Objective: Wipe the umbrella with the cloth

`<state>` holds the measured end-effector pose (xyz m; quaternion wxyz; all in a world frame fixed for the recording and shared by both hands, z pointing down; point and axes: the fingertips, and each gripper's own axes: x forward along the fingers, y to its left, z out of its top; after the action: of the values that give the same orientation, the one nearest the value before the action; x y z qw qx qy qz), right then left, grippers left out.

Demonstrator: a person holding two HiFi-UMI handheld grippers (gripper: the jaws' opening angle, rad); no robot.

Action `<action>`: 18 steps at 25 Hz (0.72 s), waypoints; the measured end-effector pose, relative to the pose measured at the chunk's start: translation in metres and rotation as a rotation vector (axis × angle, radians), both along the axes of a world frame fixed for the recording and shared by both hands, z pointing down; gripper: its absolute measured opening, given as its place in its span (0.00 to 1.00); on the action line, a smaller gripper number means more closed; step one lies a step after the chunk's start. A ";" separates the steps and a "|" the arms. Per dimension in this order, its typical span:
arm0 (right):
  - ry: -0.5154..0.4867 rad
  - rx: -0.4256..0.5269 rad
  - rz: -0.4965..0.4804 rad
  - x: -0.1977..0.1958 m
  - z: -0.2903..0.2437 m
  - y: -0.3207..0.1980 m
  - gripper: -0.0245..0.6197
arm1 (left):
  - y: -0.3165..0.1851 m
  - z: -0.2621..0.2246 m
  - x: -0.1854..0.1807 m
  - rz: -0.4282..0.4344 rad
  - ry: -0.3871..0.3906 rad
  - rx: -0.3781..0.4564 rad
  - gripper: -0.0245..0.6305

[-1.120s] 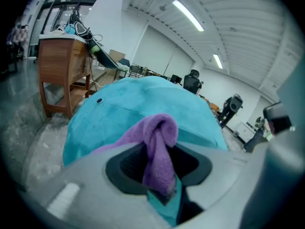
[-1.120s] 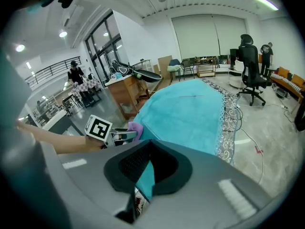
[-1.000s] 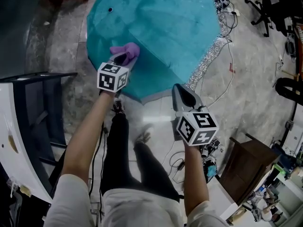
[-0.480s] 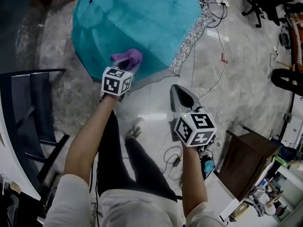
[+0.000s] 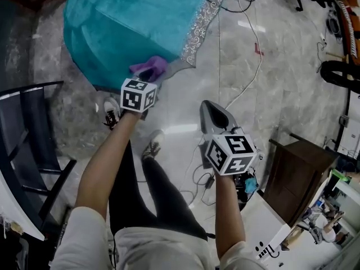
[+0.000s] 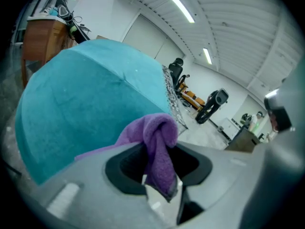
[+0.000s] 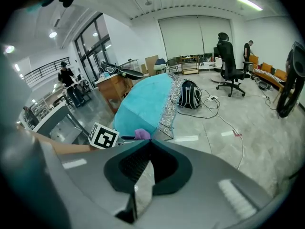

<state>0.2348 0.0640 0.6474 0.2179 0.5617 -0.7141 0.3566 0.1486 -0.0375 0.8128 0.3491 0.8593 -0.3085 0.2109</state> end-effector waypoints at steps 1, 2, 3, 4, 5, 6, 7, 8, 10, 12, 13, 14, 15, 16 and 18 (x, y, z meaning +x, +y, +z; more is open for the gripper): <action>0.003 -0.003 0.005 0.006 0.002 0.005 0.05 | 0.006 0.003 0.009 0.013 0.001 -0.005 0.25; 0.006 -0.005 0.010 0.012 0.004 0.009 0.05 | 0.013 0.007 0.017 0.026 0.002 -0.012 0.25; 0.008 -0.007 0.015 0.017 0.006 0.013 0.05 | 0.020 0.010 0.024 0.040 0.004 -0.021 0.25; 0.009 -0.007 0.020 0.022 0.006 0.016 0.05 | 0.025 0.012 0.031 0.053 0.007 -0.031 0.25; 0.010 -0.006 0.025 0.027 0.006 0.018 0.05 | 0.030 0.013 0.037 0.065 0.010 -0.040 0.25; 0.011 -0.005 0.030 0.031 0.004 0.020 0.05 | 0.035 0.013 0.042 0.077 0.012 -0.047 0.25; 0.014 -0.002 0.034 0.034 0.003 0.021 0.05 | 0.039 0.012 0.046 0.089 0.011 -0.052 0.25; 0.016 0.000 0.037 0.036 0.000 0.023 0.05 | 0.044 0.010 0.048 0.103 0.007 -0.053 0.25; 0.017 0.008 0.043 0.039 -0.007 0.027 0.05 | 0.052 0.003 0.051 0.132 -0.008 -0.045 0.25; 0.016 0.018 0.047 0.039 -0.017 0.028 0.05 | 0.057 -0.009 0.051 0.152 -0.012 -0.034 0.25; 0.014 0.024 0.048 0.037 -0.023 0.028 0.05 | 0.058 -0.018 0.049 0.152 -0.008 -0.030 0.25; 0.010 0.032 0.048 0.035 -0.030 0.028 0.05 | 0.059 -0.030 0.045 0.146 0.000 -0.024 0.25; 0.006 0.040 0.047 0.032 -0.038 0.028 0.05 | 0.059 -0.044 0.041 0.136 0.009 -0.017 0.25; 0.003 0.050 0.045 0.029 -0.047 0.028 0.05 | 0.060 -0.059 0.036 0.126 0.016 -0.009 0.25; 0.000 0.075 0.035 0.024 -0.069 0.026 0.05 | 0.062 -0.090 0.027 0.115 0.023 0.018 0.25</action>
<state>0.2590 0.0900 0.5780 0.1906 0.5817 -0.7171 0.3332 0.1759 0.0248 0.7224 0.3323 0.8811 -0.2565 0.2177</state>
